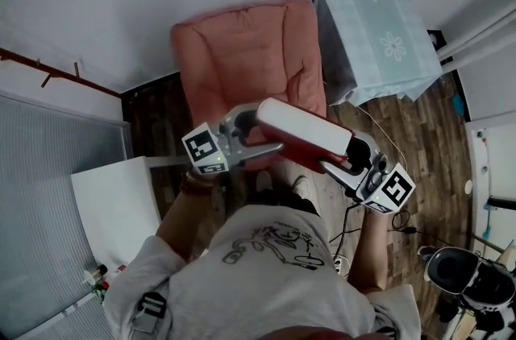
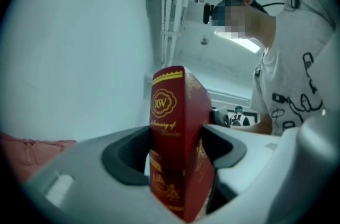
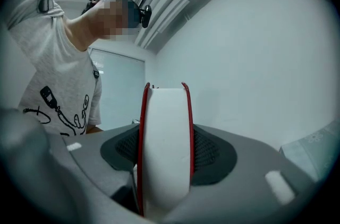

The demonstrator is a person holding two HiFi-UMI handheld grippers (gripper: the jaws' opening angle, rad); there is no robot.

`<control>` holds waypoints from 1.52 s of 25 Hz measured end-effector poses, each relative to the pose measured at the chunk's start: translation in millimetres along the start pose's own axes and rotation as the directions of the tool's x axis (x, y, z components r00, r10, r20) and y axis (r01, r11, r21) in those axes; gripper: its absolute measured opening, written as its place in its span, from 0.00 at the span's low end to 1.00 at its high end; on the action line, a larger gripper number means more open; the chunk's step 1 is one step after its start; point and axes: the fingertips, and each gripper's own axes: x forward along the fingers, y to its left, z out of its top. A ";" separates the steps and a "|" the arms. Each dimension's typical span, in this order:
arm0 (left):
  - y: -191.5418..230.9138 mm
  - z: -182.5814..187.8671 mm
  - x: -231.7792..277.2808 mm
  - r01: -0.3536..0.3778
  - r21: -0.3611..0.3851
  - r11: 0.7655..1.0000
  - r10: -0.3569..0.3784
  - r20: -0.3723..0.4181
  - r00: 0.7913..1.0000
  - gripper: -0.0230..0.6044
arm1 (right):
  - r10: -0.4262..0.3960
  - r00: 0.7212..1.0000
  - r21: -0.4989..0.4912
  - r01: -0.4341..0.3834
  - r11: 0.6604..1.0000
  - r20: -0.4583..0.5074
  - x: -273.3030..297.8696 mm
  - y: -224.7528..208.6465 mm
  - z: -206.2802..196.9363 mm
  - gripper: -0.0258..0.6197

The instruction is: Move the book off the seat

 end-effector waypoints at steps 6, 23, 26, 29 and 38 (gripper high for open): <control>-27.2 -15.0 57.7 0.137 -0.029 0.990 -0.138 -0.021 0.990 0.53 | -0.142 0.990 -0.018 0.143 0.990 0.016 -62.4 6.5 5.0 0.43; -146.4 -65.0 293.1 0.336 -0.065 0.940 -0.340 -0.076 0.937 0.53 | -0.355 0.931 -0.020 0.358 0.933 0.083 -323.7 4.7 31.2 0.43; -162.4 -73.2 324.5 0.336 -0.065 0.939 -0.341 -0.075 0.937 0.53 | -0.356 0.931 -0.028 0.359 0.933 0.082 -359.3 2.5 34.6 0.43; -178.2 -80.9 351.6 0.337 -0.061 0.939 -0.341 -0.070 0.937 0.53 | -0.354 0.931 -0.032 0.358 0.933 0.084 -391.2 2.1 36.6 0.43; -208.8 -89.2 394.4 0.350 -0.056 0.935 -0.353 -0.078 0.932 0.53 | -0.362 0.928 -0.052 0.368 0.929 0.088 -443.0 7.5 44.5 0.43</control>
